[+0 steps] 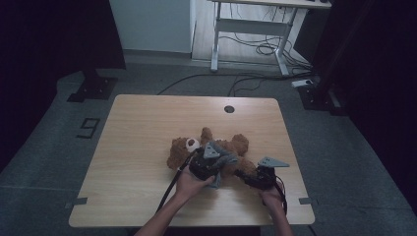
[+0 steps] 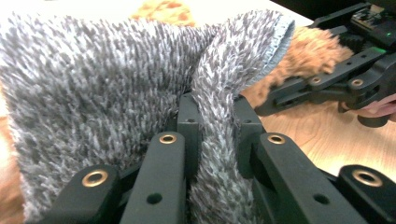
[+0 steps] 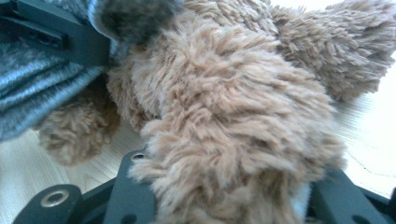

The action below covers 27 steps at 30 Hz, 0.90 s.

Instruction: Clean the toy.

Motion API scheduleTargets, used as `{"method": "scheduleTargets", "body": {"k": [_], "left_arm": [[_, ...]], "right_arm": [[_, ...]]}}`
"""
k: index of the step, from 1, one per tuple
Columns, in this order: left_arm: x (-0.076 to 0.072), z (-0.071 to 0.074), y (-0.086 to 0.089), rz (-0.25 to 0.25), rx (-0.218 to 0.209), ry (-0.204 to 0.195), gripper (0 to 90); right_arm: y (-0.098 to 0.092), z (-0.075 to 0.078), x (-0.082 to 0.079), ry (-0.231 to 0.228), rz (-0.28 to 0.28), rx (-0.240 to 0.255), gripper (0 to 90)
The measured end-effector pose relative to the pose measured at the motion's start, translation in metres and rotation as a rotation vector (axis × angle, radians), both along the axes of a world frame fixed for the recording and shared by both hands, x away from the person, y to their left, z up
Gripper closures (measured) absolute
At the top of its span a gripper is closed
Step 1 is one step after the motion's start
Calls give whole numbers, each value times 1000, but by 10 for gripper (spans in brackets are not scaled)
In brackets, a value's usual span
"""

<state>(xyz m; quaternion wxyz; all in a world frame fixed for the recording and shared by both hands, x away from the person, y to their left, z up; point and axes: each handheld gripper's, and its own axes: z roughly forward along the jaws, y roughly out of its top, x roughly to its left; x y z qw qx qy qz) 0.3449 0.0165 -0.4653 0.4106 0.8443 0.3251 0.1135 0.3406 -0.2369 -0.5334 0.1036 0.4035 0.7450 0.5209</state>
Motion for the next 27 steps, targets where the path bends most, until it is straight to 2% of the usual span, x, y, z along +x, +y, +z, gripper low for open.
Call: {"method": "scheduleTargets", "body": {"k": [1, 2, 3, 4, 5, 6, 7, 9, 11, 12, 14, 17, 18, 19, 21, 24, 27], "left_arm": [[0, 0, 0, 0, 0, 0, 775], [1, 0, 12, 22, -8, -1, 775], [1, 0, 12, 22, -8, -1, 774], [2, -1, 23, 49, -14, 0, 774], [2, -1, 23, 49, -14, 0, 773], [5, -2, 40, 91, -16, 2, 773], [5, -2, 40, 91, -16, 2, 773], [5, -4, 64, 106, -67, 29, 773], [3, -4, 70, 107, -75, 29, 773], [-1, -5, 82, 114, -91, 23, 773], [-6, -5, 95, 133, -107, 11, 773], [-8, -3, 103, 152, -104, 0, 772], [-8, -3, 114, 183, -93, -12, 772], [-8, -3, 114, 183, -93, -12, 772], [-4, -5, 128, 219, -92, -1, 771], [-2, -4, 135, 245, -100, 6, 771], [-2, -1, 134, 244, -107, 1, 771]], "right_arm": [[0, 0, 0, 0, 0, 0, 584], [-1, 0, 0, 2, 2, 1, 584], [-1, 0, 0, 2, 4, -1, 584], [-2, 0, 0, 2, 4, -1, 584], [-2, 0, 0, 2, 4, -1, 584], [-2, -1, 0, 6, 5, -1, 584], [-3, -1, 0, 7, 5, 0, 583], [-3, -1, 0, 7, 5, 0, 581], [-3, -1, 1, 6, 7, -2, 581], [-3, -1, 1, 5, 9, -3, 580], [-3, -2, 1, 6, 11, -2, 580], [-3, -2, 1, 5, 11, 1, 579], [-3, -2, 1, 6, 11, 2, 577], [-3, -2, 1, 6, 11, 2, 577], [-3, -3, 2, 5, 13, 5, 576], [-4, -4, 2, 4, 17, 9, 575], [-4, -4, 2, 4, 17, 12, 576]]}}
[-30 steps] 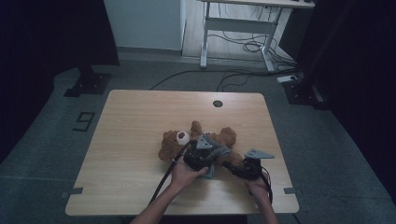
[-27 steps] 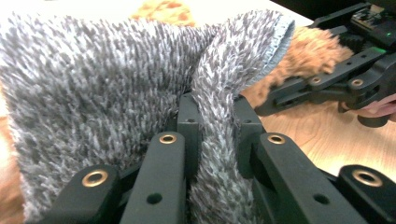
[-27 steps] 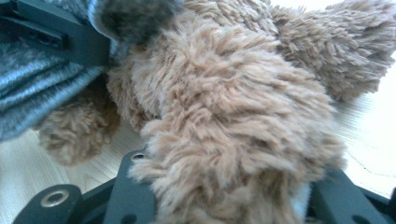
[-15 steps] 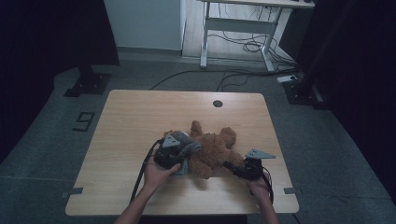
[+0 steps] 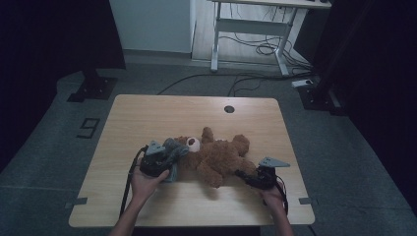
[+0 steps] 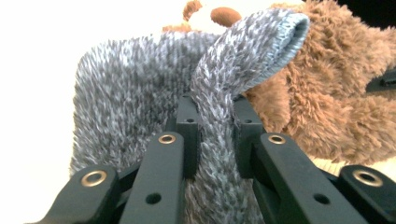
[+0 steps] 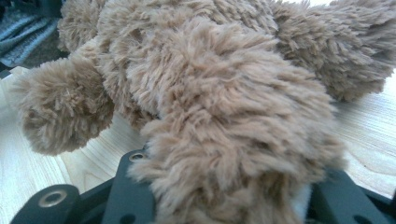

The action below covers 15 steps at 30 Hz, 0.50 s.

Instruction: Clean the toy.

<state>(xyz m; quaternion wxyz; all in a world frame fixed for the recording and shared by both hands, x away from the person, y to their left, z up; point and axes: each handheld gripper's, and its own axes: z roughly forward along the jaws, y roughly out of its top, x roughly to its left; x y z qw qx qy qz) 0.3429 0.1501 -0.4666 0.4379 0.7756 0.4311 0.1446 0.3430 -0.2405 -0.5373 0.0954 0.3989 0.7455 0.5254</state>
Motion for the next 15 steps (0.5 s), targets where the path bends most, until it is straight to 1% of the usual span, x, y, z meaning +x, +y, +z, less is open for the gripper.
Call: {"method": "scheduleTargets", "body": {"k": [1, 3, 4, 5, 6, 7, 8, 9, 10, 11, 12, 13, 14, 15], "left_arm": [[-1, 5, -6, -9, -2, -10, 771], [-1, 11, -14, -26, 3, -25, 770], [-1, 11, -14, -26, 3, -25, 770], [0, 18, -27, -49, 0, -33, 770], [0, 18, -27, -49, 0, -33, 770], [3, 25, -43, -74, -2, -42, 770], [3, 25, -43, -74, -2, -42, 770], [4, 28, -52, -92, -4, -45, 770], [9, 32, -74, -128, -4, -44, 770], [12, 33, -88, -145, 7, -41, 770], [12, 33, -88, -145, 7, -41, 770], [16, 34, -106, -173, 18, -38, 770], [16, 34, -106, -173, 18, -38, 770], [18, 33, -119, -187, 24, -31, 769]], "right_arm": [[0, 0, 0, 0, 0, 0, 575], [-1, -1, 0, 0, 0, 0, 575], [-1, -1, 0, 0, 0, 0, 575], [-1, -1, 0, -1, -1, 2, 574], [-1, -1, 0, -1, -1, 2, 574], [-1, -1, 0, -2, -2, 2, 574], [-1, -1, 0, -2, -2, 2, 574], [-1, -1, 0, -2, -1, 4, 573], [-1, -1, 1, -3, -1, 3, 573], [-1, -1, 1, -4, 0, 3, 573], [-1, -1, 1, -4, 0, 3, 573], [-1, -1, 1, -7, 2, 1, 572], [-1, -1, 1, -7, 2, 1, 572], [-1, -1, 1, -8, 3, 0, 570]]}}
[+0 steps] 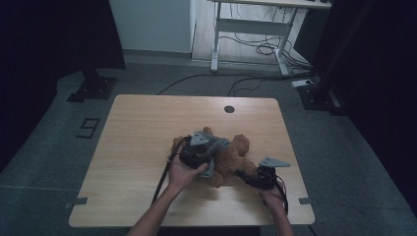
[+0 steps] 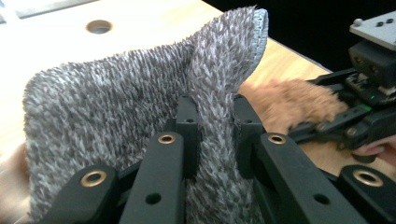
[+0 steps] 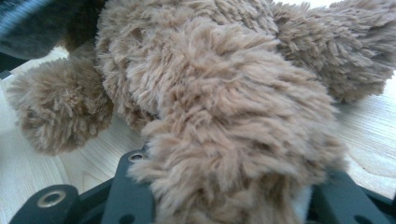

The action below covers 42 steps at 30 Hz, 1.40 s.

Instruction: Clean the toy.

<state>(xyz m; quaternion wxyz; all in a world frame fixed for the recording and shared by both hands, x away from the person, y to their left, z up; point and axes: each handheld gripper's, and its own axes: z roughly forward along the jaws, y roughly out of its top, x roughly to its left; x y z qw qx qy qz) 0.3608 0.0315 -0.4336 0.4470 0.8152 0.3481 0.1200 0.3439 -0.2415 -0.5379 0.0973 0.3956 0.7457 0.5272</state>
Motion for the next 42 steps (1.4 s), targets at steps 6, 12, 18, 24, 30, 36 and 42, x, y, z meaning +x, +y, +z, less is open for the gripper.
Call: {"method": "scheduleTargets", "body": {"k": [6, 12, 18, 24, 30, 36, 42], "left_arm": [[9, -24, -37, -25, 36, 52, 770], [10, -28, -31, -32, 2, 79, 772], [8, -31, -29, -42, -2, 80, 773], [7, -32, -28, -36, -8, 81, 773], [9, -33, -26, -35, -14, 84, 773], [7, -33, -26, -34, -9, 81, 773], [2, -26, -31, -44, 22, 50, 768]], "right_arm": [[0, 1, -1, -12, -10, -8, 553], [-2, 8, -3, 7, -2, -31, 463], [-9, 15, -6, 18, 19, -32, 451], [-11, 15, -6, 29, 23, -30, 431], [-21, 13, -7, 49, -17, -4, 371], [-25, 11, -7, 63, 17, 5, 501], [-21, 12, -8, 29, -11, -2, 577]]}}
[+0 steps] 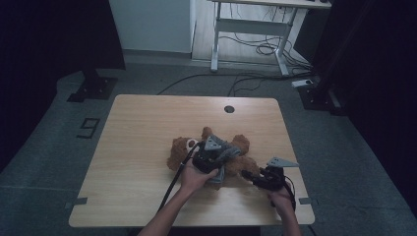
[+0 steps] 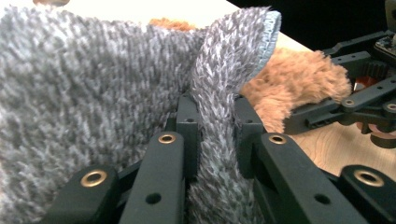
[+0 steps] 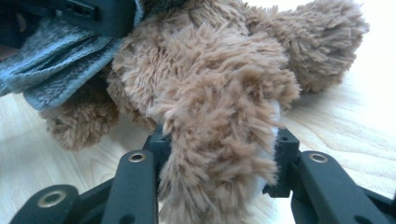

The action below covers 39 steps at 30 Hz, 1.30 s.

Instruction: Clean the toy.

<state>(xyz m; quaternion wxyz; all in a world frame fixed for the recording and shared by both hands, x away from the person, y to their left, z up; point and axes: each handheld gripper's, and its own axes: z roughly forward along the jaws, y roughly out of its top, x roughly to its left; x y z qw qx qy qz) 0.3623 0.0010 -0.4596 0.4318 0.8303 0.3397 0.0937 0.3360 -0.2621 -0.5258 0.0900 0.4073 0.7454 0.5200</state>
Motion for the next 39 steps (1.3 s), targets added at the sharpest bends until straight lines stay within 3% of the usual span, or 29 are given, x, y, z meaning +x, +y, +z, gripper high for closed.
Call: {"method": "scheduleTargets", "body": {"k": [6, 12, 19, 26, 29, 33, 35, 36, 37, 39], "left_arm": [[-5, 8, -18, -35, -10, -6, 769], [-10, 0, -40, -70, 17, -9, 769], [-10, -4, -34, -64, 45, -19, 771], [-10, 0, 10, 5, 39, -21, 773], [-10, 0, 20, 29, 45, -32, 772], [-10, -3, 59, 109, 60, -54, 772], [-9, -3, 68, 121, 51, -50, 772], [-9, -3, 82, 130, 12, -33, 772], [-9, -3, 82, 130, 12, -33, 772], [-13, 1, 97, 148, 6, -55, 772]], "right_arm": [[4, 2, -1, -28, -22, 10, 585], [7, 2, -2, -36, -29, 2, 585], [7, -1, 0, -25, -29, -5, 584], [3, -5, 2, -7, -23, 18, 581], [2, -5, 2, -4, -24, 20, 579], [0, -8, 4, 11, -21, 32, 574], [0, -8, 4, 13, -20, 34, 573], [-1, -9, 4, 15, -13, 37, 572], [0, -9, 4, 14, -14, 37, 572], [0, -9, 4, 16, -14, 36, 571]]}}
